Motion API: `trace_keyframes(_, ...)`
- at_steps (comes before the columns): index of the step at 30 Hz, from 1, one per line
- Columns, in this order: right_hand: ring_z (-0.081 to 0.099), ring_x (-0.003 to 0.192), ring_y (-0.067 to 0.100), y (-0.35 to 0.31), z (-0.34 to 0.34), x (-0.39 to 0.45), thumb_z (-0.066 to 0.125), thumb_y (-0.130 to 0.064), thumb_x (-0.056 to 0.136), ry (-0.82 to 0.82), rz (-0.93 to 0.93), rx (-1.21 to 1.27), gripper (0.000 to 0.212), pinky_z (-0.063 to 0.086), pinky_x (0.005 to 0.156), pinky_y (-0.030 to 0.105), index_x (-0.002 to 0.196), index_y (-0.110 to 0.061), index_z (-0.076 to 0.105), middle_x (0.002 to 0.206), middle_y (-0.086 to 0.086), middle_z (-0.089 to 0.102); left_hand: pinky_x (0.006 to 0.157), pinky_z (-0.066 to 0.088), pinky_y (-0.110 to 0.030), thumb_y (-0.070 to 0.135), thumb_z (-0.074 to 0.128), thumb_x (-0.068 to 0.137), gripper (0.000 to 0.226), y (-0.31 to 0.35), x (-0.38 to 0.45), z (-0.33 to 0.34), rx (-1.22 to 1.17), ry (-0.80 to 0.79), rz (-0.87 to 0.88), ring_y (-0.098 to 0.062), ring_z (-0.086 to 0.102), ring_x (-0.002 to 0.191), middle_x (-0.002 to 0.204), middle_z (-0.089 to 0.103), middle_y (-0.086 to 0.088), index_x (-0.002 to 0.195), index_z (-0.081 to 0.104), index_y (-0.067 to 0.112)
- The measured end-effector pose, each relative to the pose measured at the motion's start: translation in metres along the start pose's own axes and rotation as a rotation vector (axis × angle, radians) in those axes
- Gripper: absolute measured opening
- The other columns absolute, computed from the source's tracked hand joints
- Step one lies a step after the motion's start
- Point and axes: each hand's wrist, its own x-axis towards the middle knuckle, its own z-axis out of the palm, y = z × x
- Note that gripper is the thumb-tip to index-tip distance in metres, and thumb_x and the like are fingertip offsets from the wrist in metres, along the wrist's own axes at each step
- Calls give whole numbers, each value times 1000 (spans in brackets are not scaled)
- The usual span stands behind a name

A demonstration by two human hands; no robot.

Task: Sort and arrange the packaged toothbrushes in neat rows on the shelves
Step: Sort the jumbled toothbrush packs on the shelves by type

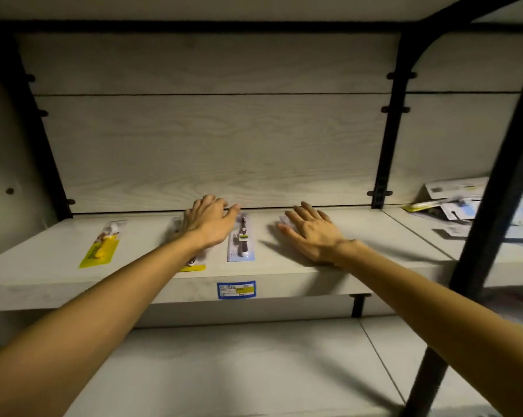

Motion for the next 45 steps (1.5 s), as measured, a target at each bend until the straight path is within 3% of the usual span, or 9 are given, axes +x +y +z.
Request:
trace_keyframes(4, 2, 155, 20, 46, -29, -49, 14, -67, 99, 27, 51, -26, 74, 6, 124, 42, 157, -22, 23, 167, 3, 16, 106, 33, -43, 57, 31, 102, 56, 70, -27, 10, 158, 17, 174, -31, 42, 132, 145, 45, -9, 137, 53, 18)
trace_keyframes(8, 24, 149, 25, 96, -57, -118, 25, -63, 100, 122, 51, -11, 68, 25, 120, 43, 152, -21, 35, 158, 6, 35, 103, 36, -40, 52, 38, 102, 50, 141, -68, 25, 147, 62, 329, -29, 47, 128, 140, 50, -6, 133, 56, 18)
trace_keyframes(12, 61, 113, 23, 137, -86, -201, 39, -48, 103, 129, -65, -12, 43, 53, 93, 38, 135, -23, 56, 132, 3, 59, 96, 40, -38, 44, 47, 101, 38, 218, -114, 35, 119, 137, 589, -22, 56, 118, 131, 58, 2, 128, 59, 20)
trace_keyframes(15, 63, 87, 17, 164, -105, -252, 45, -44, 99, 154, -113, -39, 30, 56, 74, 34, 115, -27, 63, 108, -3, 64, 79, 44, -35, 34, 54, 97, 25, 280, -141, 37, 126, 168, 763, -20, 64, 98, 113, 66, 2, 114, 65, 21)
trace_keyframes(20, 65, 102, 18, 239, -137, -309, 54, -33, 98, 269, 68, 3, 27, 53, 83, 34, 120, -23, 66, 119, -2, 69, 61, 49, -31, 32, 51, 95, 22, 370, -162, 44, 80, 150, 882, -20, 64, 77, 103, 66, 3, 110, 63, 22)
trace_keyframes(26, 58, 119, 22, 328, -153, -343, 55, -29, 97, 307, 231, -62, 34, 51, 92, 38, 129, -19, 63, 127, 1, 67, 88, 52, -37, 37, 48, 96, 37, 447, -141, 79, 133, 134, 872, -18, 55, 117, 130, 58, 0, 126, 58, 18)
trace_keyframes(34, 55, 119, 27, 443, -160, -322, 55, -25, 93, 302, 394, -144, 40, 51, 89, 40, 132, -19, 58, 127, 5, 65, 101, 40, -39, 49, 45, 95, 46, 525, -59, 144, 213, 89, 751, -23, 49, 123, 134, 51, -2, 130, 54, 20)
trace_keyframes(39, 65, 93, 33, 514, -175, -293, 53, -43, 92, 316, 685, -3, 34, 54, 77, 37, 104, -13, 66, 101, 9, 73, 97, 39, -40, 47, 45, 97, 42, 572, -4, 170, 168, 78, 644, -26, 50, 123, 131, 53, -3, 126, 57, 19)
trace_keyframes(45, 67, 78, 27, 570, -174, -260, 54, -62, 87, 220, 804, 207, 51, 52, 66, 31, 78, -13, 68, 81, 8, 72, 96, 43, -42, 43, 39, 101, 41, 608, 57, 184, 155, 31, 498, -30, 54, 119, 132, 54, -7, 126, 57, 16)
